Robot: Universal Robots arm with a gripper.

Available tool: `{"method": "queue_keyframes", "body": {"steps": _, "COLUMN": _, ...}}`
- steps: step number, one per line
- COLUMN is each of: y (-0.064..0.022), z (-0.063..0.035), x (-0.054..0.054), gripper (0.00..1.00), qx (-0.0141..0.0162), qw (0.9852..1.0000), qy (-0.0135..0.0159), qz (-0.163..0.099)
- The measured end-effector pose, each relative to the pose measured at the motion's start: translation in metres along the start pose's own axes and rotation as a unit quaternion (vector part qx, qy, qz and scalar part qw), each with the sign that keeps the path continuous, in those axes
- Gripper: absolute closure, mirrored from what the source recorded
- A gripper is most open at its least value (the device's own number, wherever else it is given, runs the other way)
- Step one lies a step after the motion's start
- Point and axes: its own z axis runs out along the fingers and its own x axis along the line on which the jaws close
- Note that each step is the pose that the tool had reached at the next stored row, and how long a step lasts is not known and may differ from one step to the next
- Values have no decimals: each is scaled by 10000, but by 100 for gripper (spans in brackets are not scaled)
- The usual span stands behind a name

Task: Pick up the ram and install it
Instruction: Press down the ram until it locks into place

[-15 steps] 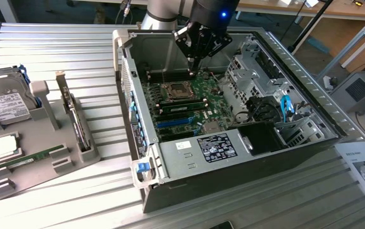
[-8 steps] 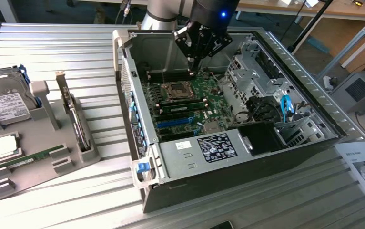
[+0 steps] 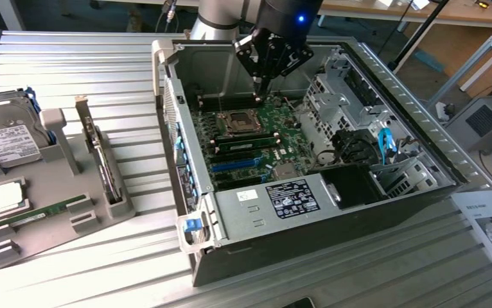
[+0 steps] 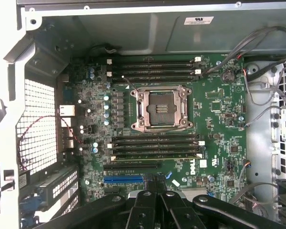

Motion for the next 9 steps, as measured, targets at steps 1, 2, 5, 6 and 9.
{"method": "queue_keyframes", "body": {"steps": 1, "y": 0, "z": -2, "x": 0, "gripper": 89, "qx": 0, "qw": 10000, "qy": 0, "qz": 0}}
{"method": "queue_keyframes", "body": {"steps": 2, "y": 0, "z": -5, "x": 0, "gripper": 89, "qx": 1, "qw": 10000, "qy": 0, "qz": 0}}
{"method": "queue_keyframes", "body": {"steps": 5, "y": 0, "z": -12, "x": 0, "gripper": 89, "qx": 0, "qw": 10000, "qy": 0, "qz": 0}}
{"method": "queue_keyframes", "body": {"steps": 6, "y": 0, "z": -15, "x": 0, "gripper": 89, "qx": 0, "qw": 10000, "qy": 0, "qz": 0}}
{"method": "queue_keyframes", "body": {"steps": 9, "y": 0, "z": -22, "x": 0, "gripper": 89, "qx": 0, "qw": 10000, "qy": 0, "qz": 0}}
